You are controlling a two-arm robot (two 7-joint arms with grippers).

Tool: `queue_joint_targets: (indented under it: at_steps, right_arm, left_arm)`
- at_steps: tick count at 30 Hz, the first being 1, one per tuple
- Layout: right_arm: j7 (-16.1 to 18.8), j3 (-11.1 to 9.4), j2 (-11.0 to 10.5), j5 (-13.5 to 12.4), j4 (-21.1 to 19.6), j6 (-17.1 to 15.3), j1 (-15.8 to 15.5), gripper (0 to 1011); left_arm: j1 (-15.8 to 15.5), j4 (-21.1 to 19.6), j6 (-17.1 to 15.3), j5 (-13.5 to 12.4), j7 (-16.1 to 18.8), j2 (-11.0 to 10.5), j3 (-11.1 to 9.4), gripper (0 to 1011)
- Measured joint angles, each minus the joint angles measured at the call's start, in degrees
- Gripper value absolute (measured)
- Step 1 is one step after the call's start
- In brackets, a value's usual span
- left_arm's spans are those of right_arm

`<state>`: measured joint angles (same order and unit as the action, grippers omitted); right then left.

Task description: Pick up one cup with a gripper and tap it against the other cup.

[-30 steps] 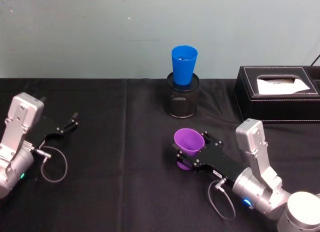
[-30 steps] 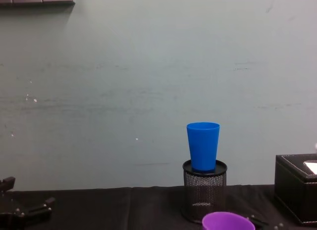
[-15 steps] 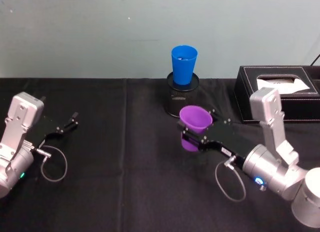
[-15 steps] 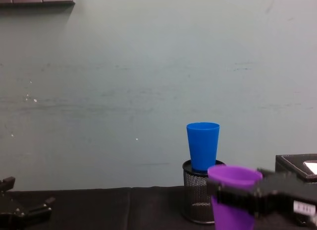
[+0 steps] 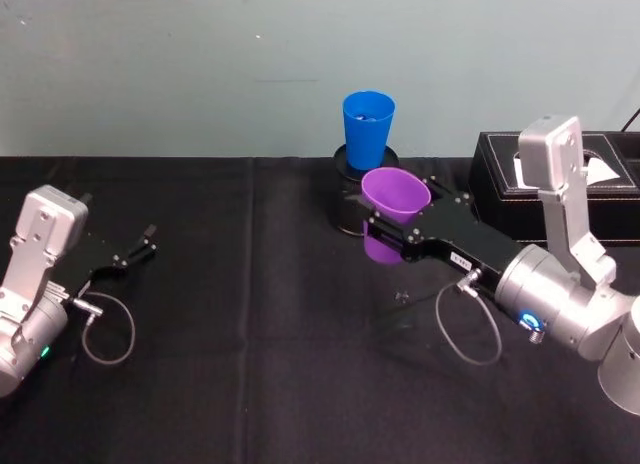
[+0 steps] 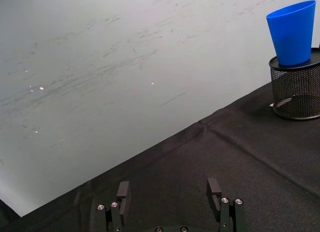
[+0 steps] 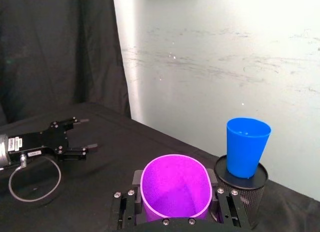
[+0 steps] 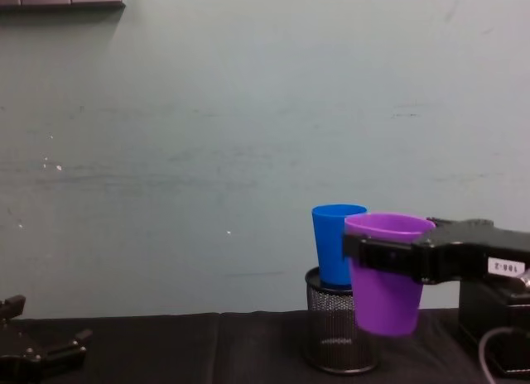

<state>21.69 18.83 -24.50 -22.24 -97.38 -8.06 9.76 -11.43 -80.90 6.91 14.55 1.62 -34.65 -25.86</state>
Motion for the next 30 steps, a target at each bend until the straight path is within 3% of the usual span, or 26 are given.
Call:
queue_joint_targets:
  at_steps: [11, 30]
  right_arm:
    - [-0.8, 0.5, -0.4, -0.3, -0.1, -2.0, 1.5, 726]
    - [-0.8, 0.5, -0.3, -0.3, -0.1, -2.0, 1.5, 726]
  left_arm:
    - [0.0, 0.0, 0.0, 0.0, 0.0, 0.0, 0.0, 1000]
    - [0.0, 0.0, 0.0, 0.0, 0.0, 0.0, 0.0, 1000]
